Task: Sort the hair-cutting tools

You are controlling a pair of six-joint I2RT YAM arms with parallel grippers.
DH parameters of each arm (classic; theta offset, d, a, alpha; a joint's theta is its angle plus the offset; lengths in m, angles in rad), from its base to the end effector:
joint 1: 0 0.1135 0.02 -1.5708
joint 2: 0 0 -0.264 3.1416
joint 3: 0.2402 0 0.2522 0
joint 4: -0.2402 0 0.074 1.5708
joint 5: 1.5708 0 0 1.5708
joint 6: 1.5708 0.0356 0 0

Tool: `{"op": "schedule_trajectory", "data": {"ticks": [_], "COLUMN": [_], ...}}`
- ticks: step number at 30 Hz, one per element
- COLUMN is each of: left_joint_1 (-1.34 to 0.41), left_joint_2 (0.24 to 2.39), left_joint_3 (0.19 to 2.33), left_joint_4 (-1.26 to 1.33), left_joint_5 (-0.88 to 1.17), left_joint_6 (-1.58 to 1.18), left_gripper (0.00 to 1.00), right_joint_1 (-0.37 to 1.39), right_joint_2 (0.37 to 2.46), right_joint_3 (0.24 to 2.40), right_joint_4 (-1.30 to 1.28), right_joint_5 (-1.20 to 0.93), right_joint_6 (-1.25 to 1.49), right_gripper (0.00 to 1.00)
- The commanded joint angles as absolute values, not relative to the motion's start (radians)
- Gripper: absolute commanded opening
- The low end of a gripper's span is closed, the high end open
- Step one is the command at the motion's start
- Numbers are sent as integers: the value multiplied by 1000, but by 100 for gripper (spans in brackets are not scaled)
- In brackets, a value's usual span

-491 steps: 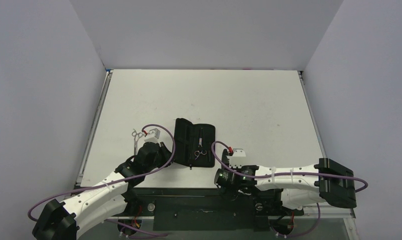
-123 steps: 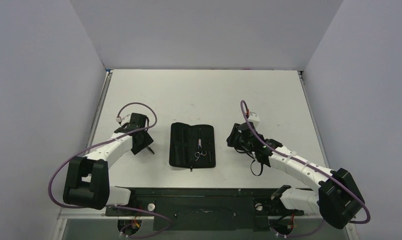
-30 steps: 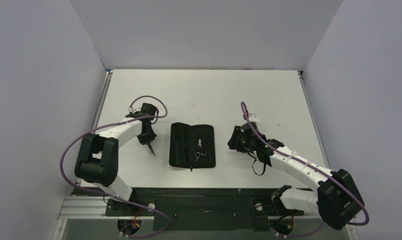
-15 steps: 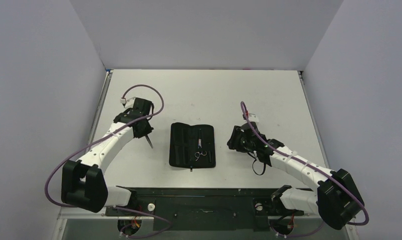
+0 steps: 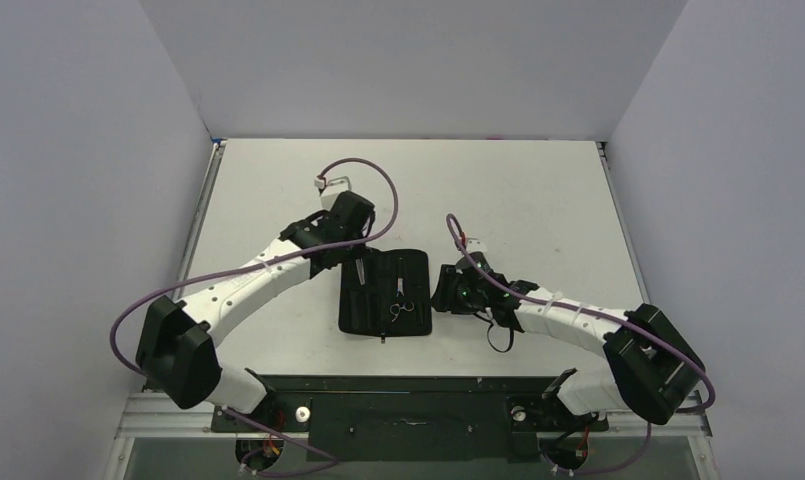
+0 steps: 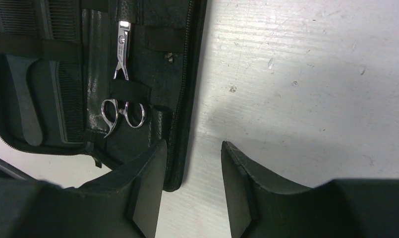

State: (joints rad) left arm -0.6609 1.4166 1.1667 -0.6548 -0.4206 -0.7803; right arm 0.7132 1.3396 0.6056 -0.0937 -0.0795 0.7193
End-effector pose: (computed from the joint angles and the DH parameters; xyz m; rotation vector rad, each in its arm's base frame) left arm 0.2437 -0.1711 0.2882 -0.3162 2.3561 -0.1609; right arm 0.1915 0.1694 0.1703 -0.0315 2.5359 0.7248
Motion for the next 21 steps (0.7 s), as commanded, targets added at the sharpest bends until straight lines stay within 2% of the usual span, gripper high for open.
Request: {"op": "schedule_trajectory", "data": {"ticks": [1, 7, 21], "left_joint_1": [-711, -754, -812], "left_joint_2": [1522, 1689, 1961], "left_joint_3": [1225, 1320, 1465], "left_joint_4": [-490, -382, -173], "left_joint_5": [-476, -516, -610], "left_joint_6": [-773, -728, -675], "left_gripper": [0, 0, 0], "right_joint_1": [712, 694, 664], "right_joint_2": [1328, 1201, 981], "right_joint_3": [596, 537, 425], "right_joint_4": [-9, -57, -143], "right_joint_5": [-44, 63, 95], "right_joint_6": [768, 779, 803], "right_gripper": [41, 40, 40]}}
